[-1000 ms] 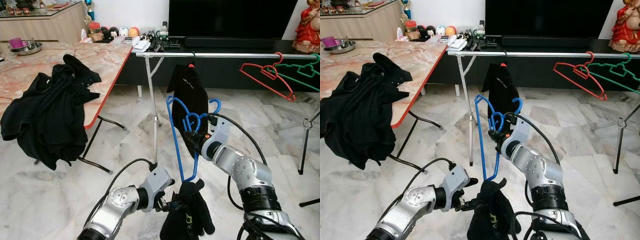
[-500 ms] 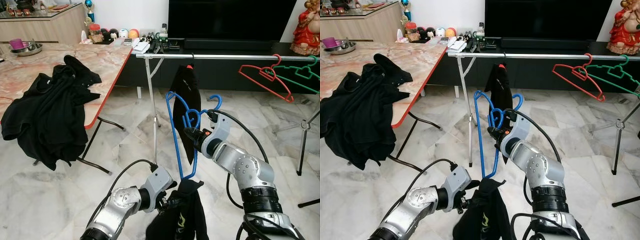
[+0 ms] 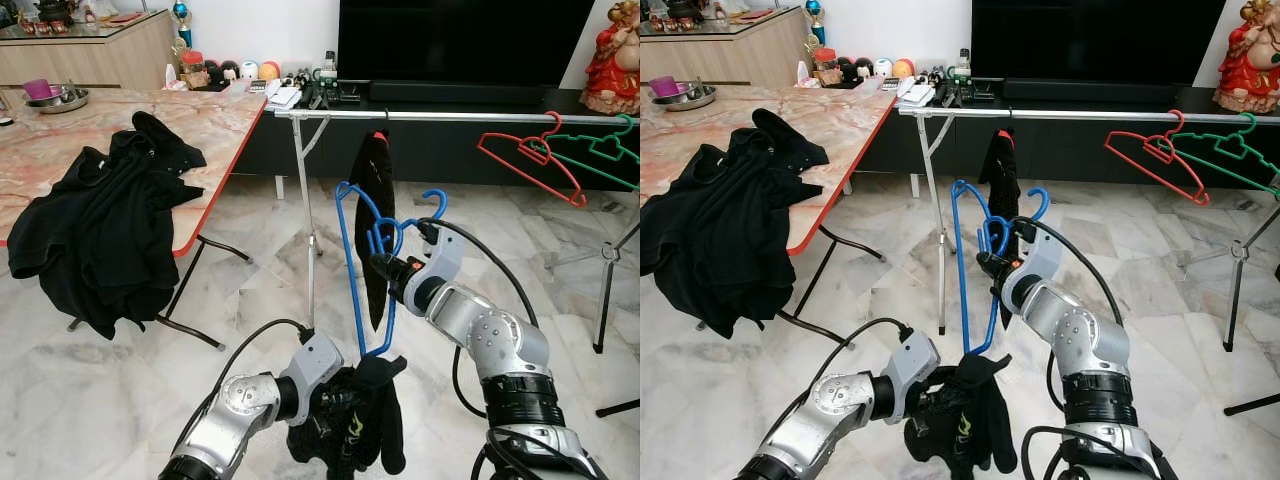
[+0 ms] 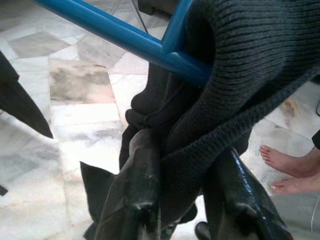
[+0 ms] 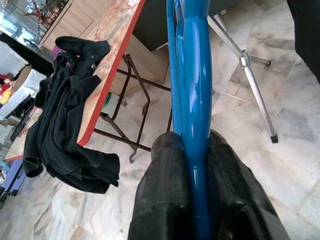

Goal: Hang hanger

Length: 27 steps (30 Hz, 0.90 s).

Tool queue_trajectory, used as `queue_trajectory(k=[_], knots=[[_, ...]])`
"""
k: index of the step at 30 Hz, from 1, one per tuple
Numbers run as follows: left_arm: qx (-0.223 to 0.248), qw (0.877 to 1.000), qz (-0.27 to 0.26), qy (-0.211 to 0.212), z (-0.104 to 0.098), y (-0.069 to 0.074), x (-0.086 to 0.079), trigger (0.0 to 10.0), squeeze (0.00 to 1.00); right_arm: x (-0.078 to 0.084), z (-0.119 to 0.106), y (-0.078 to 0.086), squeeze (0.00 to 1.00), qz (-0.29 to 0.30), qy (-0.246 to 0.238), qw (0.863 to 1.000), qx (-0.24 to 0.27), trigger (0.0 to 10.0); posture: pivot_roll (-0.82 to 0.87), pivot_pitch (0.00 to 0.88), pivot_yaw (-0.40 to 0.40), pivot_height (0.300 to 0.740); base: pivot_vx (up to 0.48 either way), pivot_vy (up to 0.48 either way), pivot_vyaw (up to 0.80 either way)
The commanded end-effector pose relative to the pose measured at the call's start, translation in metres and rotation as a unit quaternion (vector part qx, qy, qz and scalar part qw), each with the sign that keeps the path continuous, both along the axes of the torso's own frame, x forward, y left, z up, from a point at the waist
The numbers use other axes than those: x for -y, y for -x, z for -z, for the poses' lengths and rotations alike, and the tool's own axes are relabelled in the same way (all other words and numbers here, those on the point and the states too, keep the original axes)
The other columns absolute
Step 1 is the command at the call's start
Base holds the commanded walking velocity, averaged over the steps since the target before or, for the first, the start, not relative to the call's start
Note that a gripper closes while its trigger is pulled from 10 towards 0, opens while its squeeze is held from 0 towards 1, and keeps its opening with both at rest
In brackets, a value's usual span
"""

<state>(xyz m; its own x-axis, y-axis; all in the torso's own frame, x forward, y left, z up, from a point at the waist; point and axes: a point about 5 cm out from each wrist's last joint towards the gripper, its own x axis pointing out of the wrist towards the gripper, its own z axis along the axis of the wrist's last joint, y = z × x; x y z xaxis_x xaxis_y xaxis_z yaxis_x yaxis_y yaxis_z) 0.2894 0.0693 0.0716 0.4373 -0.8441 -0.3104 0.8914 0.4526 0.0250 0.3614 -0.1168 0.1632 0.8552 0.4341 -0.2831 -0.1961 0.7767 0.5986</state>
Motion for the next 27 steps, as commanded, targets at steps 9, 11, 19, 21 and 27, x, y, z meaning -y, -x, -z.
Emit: queue_trajectory(k=[9,11,19,21,27], knots=[[0.002,1.0,-0.003,0.002,-0.001,-0.001,-0.003,0.0,0.0,0.005,-0.003,-0.002,0.0,0.013,0.006,1.0,0.009,10.0,0.01,0.047,-0.022,0.74,0.0,0.0,0.0],[0.001,1.0,-0.002,0.004,-0.001,-0.001,-0.003,0.0,0.0,0.008,0.0,-0.002,0.0,0.021,0.027,0.999,0.012,10.0,0.01,0.048,-0.021,0.74,0.0,0.0,0.0],[-0.003,1.0,-0.001,0.007,-0.002,-0.001,-0.004,0.0,0.0,0.028,0.002,-0.007,0.0,0.088,0.109,0.988,0.072,10.0,0.02,0.052,-0.021,0.74,0.0,0.0,0.0],[-0.004,1.0,-0.002,0.009,-0.002,-0.001,-0.004,0.0,0.0,0.029,0.001,-0.007,0.0,0.088,0.107,0.987,0.086,10.0,0.02,0.054,-0.021,0.74,0.0,0.0,0.0],[-0.004,1.0,-0.002,0.012,-0.002,-0.001,-0.004,0.0,0.0,0.027,-0.005,-0.007,0.0,0.081,0.148,0.975,0.145,10.0,0.02,0.054,-0.021,0.74,0.0,0.0,0.0]])
